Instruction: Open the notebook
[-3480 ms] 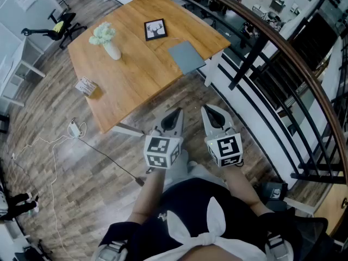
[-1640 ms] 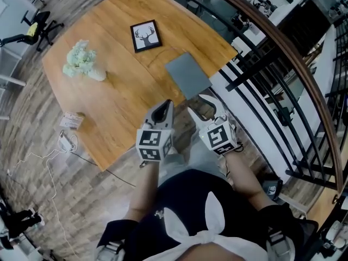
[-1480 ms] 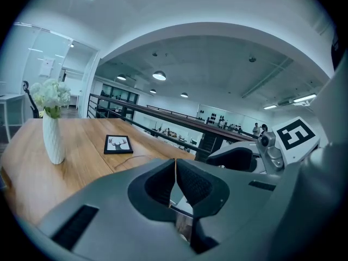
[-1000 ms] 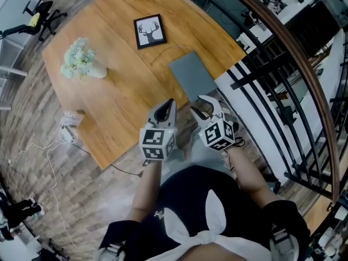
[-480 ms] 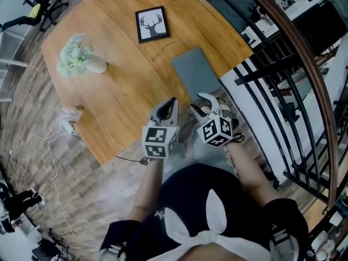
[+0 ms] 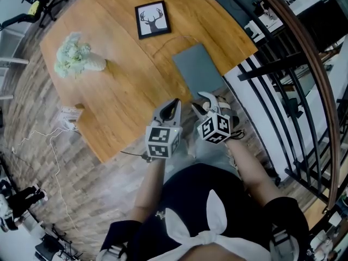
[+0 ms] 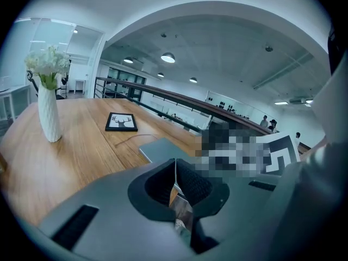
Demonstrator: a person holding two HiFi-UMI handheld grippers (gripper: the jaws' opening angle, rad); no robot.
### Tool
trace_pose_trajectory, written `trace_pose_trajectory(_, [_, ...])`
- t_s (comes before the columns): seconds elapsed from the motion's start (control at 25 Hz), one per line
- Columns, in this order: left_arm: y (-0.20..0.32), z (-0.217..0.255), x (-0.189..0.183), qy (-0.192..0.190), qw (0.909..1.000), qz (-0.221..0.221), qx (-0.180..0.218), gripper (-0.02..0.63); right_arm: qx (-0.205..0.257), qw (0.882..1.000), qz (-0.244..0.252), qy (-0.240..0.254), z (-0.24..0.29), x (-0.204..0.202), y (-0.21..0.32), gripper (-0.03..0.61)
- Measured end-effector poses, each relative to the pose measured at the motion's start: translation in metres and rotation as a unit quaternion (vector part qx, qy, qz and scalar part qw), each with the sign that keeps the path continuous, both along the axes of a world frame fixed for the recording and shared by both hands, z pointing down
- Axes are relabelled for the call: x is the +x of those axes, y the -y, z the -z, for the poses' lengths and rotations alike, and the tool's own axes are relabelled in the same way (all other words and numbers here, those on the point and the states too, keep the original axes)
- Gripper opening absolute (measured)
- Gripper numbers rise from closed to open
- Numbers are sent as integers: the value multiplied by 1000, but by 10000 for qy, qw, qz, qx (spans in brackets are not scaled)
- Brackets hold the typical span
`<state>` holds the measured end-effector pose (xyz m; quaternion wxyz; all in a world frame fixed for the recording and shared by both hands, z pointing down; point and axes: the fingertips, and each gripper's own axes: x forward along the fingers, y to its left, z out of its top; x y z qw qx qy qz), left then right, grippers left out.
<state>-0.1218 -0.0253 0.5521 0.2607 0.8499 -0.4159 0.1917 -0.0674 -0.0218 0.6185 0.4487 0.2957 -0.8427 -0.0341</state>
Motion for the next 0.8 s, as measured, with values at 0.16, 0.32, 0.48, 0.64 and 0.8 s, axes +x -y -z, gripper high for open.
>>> trace_pose_trajectory(0.16, [0,-6,1,34,10000,-9,-70,25,-33,9998,78,-170,-13,1,1,182])
trace_pose_trajectory(0.32, [1,-12,1,-5,9999,7,-154,25,-35,9990,207,-385,-28,1,4,182])
trace_pose_trajectory(0.48, [0,-17,4,3,9998,2,-192,25,-39,9973,383,-627,-40,4,5,182])
trace_pose_trajectory(0.64, [-1,-22,7,16,9997,-90,-217,25,-108,9961,450,-751,-50,5,7,181])
trace_pose_trajectory(0.8, [2,-23,7,-2,9996,-96,-255,25,-132,9941,522,-941,-60,4,8,181])
